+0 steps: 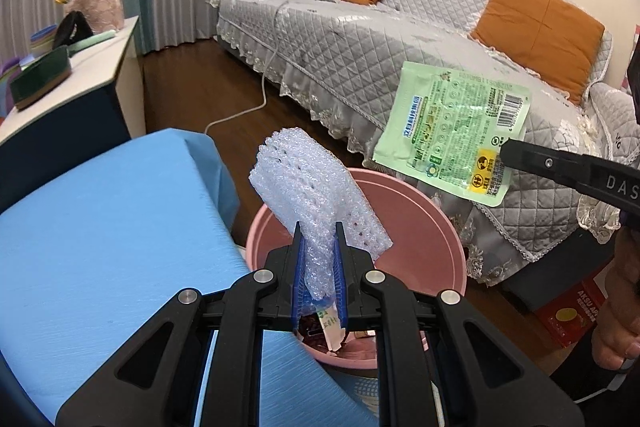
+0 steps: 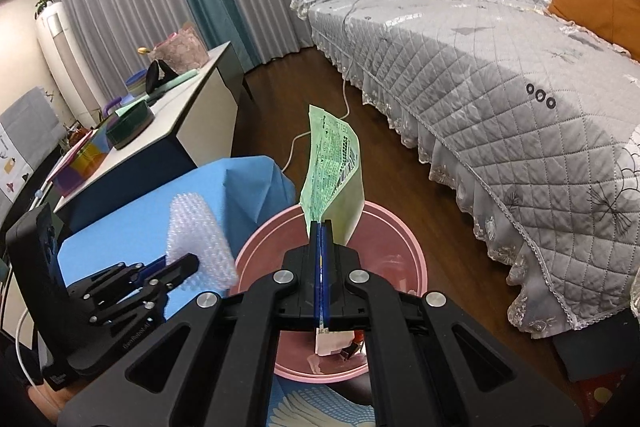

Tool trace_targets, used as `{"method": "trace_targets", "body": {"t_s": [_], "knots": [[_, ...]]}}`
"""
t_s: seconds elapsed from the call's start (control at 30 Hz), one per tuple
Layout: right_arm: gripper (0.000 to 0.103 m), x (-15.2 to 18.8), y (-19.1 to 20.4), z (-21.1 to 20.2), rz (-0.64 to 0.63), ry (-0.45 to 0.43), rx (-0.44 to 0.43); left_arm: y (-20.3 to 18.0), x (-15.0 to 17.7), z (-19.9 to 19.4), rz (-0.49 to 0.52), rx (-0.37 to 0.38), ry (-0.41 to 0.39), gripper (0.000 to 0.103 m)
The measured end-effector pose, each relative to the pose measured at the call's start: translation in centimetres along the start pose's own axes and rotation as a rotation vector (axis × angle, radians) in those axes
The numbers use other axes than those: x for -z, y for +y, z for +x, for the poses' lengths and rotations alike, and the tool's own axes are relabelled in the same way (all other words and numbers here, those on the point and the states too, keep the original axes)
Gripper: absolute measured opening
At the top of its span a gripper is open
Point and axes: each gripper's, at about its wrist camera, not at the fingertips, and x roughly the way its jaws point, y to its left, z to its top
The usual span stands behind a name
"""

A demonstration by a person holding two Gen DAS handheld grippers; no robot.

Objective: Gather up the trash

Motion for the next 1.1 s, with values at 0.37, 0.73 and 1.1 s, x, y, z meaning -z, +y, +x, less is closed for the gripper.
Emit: {"method": "trace_targets", "body": {"t_s": [0.37, 0.73, 1.1], "knots": [[0.016, 0.2, -0.4, 1.7, 0.005, 0.059, 0.018, -0.3, 0.1, 1.6, -0.013, 0.001, 0.035, 0.044], [0.057, 0.0, -1.1, 1.2, 0.047, 0.038, 0.064, -0.1, 0.1, 0.4, -0.017, -0.01, 0.025, 0.044], [0.075, 0.2, 0.3, -0.5, 0.023, -0.022, 0.107, 1.0, 0.8, -4.7, -0.03, -0.026, -0.028, 0.063]]}}
